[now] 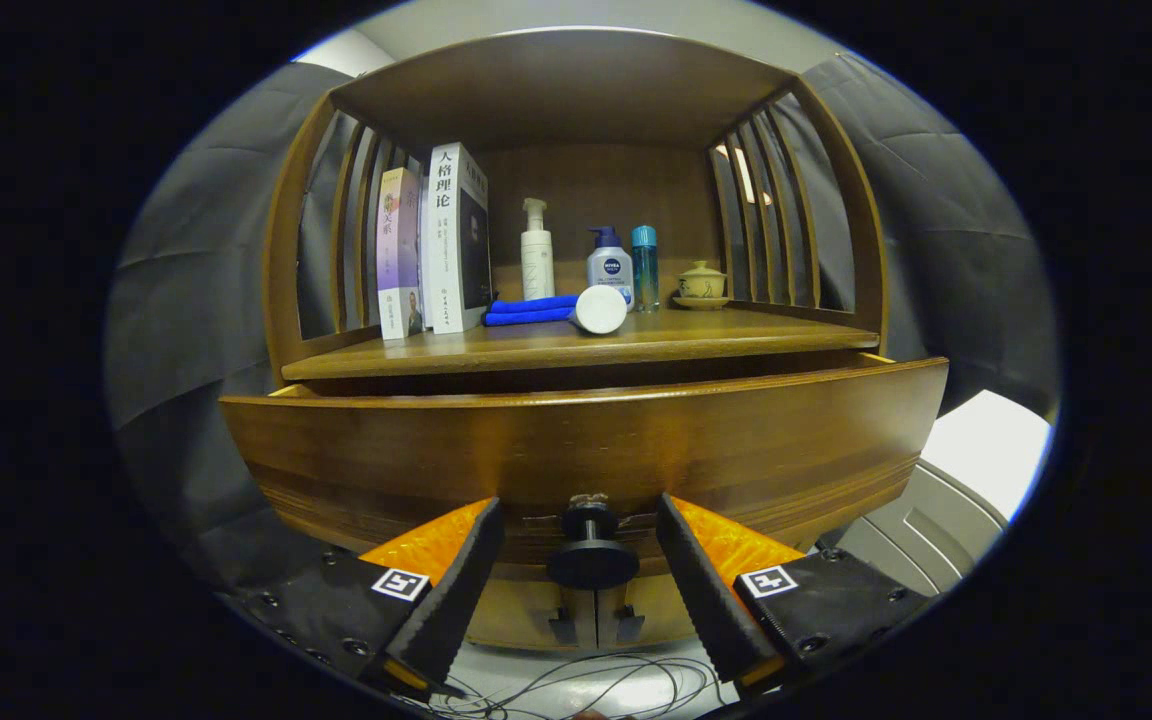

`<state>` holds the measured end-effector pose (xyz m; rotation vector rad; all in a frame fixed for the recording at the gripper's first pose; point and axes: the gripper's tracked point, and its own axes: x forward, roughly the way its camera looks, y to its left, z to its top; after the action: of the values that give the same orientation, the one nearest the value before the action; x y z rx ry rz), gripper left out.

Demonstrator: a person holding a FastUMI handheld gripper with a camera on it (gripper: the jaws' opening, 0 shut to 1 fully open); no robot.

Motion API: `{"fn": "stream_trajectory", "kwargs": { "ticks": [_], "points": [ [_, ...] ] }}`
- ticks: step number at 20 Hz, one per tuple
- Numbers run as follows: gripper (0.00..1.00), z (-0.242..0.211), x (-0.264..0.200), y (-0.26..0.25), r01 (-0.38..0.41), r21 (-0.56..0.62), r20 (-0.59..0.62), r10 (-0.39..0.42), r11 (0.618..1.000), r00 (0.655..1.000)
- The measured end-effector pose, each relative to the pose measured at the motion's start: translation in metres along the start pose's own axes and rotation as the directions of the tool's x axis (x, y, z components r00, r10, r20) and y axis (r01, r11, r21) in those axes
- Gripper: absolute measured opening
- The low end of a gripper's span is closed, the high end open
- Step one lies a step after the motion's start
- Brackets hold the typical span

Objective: Pull open the drawer, take out the items inside it, and place them on the countertop above the cabinet.

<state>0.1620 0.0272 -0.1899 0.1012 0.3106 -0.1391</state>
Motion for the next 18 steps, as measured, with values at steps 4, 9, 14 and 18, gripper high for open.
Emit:
{"fn": "stream_trajectory", "kwargs": {
  "ticks": [4, 9, 14, 18],
  "points": [
    [0.97, 0.007, 0.030, 0.003, -0.002, 0.001, -0.024, 0.002, 1.000, 1.000],
    [0.97, 0.007, 0.055, 0.012, -0.006, -0.032, -0.056, 0.004, 0.999, 0.998],
    [0.97, 0.004, 0.055, 0.012, -0.001, -0.077, -0.040, -0.002, 0.997, 0.999],
    [0.96, 0.006, 0.043, 0.003, 0.016, -0.083, -0.022, -0.018, 0.996, 1.000]
  ]
}}
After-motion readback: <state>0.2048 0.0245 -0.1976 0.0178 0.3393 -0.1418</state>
